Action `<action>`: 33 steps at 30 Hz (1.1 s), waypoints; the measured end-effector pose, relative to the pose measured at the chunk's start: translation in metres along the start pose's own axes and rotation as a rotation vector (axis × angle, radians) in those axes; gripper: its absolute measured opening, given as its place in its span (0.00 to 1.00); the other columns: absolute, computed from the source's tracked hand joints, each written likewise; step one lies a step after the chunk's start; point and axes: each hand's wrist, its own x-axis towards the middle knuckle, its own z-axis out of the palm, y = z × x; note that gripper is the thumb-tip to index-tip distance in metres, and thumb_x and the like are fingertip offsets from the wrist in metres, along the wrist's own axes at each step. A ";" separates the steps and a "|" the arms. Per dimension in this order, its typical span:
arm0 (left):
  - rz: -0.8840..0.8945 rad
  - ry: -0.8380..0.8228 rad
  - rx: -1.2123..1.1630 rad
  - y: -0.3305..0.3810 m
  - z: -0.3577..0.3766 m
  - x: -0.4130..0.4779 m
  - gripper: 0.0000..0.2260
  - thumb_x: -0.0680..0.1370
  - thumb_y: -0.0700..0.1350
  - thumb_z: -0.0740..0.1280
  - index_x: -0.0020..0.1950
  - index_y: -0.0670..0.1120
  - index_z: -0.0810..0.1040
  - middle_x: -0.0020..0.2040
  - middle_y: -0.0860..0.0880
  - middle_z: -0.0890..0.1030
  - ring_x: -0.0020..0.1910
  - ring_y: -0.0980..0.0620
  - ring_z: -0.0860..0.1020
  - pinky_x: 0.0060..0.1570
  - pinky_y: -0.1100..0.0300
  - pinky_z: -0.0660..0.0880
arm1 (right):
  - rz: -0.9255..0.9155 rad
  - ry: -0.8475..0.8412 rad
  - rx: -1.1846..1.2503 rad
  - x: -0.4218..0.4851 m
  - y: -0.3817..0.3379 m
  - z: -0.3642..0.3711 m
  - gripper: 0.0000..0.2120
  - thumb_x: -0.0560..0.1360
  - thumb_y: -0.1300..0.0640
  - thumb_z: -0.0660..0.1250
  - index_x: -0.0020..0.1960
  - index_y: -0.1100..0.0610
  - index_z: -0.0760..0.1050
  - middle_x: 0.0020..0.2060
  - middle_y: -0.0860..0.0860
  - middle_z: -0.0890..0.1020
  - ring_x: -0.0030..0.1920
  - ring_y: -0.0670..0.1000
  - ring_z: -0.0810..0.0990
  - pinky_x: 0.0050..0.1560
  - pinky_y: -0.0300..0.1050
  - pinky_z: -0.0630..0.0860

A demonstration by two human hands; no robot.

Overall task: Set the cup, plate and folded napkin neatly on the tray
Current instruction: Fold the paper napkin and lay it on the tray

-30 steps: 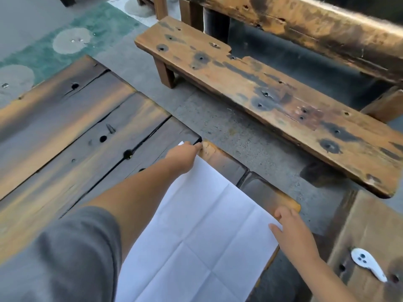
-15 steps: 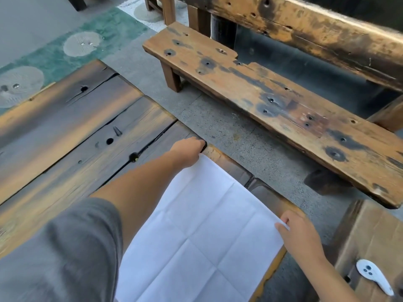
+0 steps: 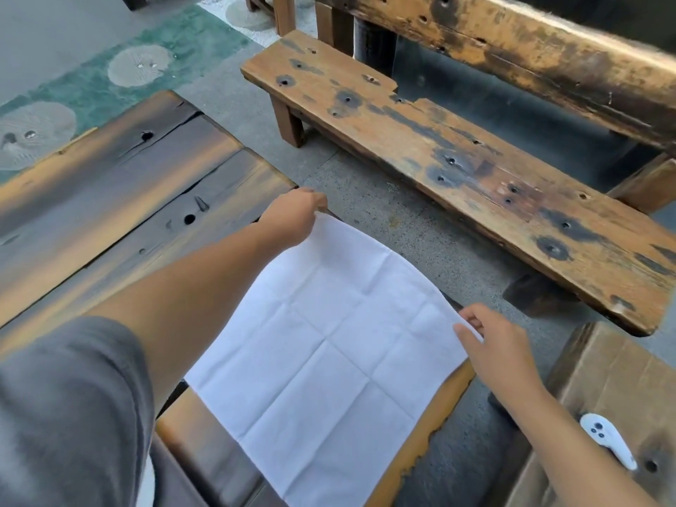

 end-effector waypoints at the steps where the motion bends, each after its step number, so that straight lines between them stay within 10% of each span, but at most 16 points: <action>1: -0.017 0.008 0.003 -0.004 -0.002 -0.010 0.15 0.76 0.31 0.58 0.56 0.44 0.78 0.55 0.44 0.77 0.49 0.41 0.77 0.42 0.51 0.72 | -0.038 -0.018 0.014 -0.006 -0.006 -0.002 0.07 0.76 0.56 0.68 0.41 0.46 0.74 0.35 0.41 0.79 0.39 0.44 0.77 0.37 0.52 0.78; 18: -0.233 0.065 -0.094 -0.063 -0.042 -0.240 0.07 0.74 0.30 0.64 0.48 0.38 0.77 0.49 0.41 0.78 0.46 0.41 0.77 0.46 0.48 0.76 | -0.679 -0.379 0.076 -0.144 -0.073 0.041 0.04 0.77 0.54 0.63 0.44 0.47 0.74 0.38 0.39 0.73 0.39 0.39 0.72 0.37 0.32 0.68; 33: -0.324 -0.043 0.009 -0.086 0.000 -0.291 0.05 0.76 0.33 0.63 0.49 0.40 0.77 0.51 0.43 0.77 0.44 0.43 0.74 0.41 0.55 0.70 | -0.727 -0.569 -0.002 -0.180 -0.073 0.090 0.04 0.79 0.51 0.61 0.47 0.50 0.73 0.42 0.43 0.74 0.42 0.45 0.72 0.42 0.43 0.73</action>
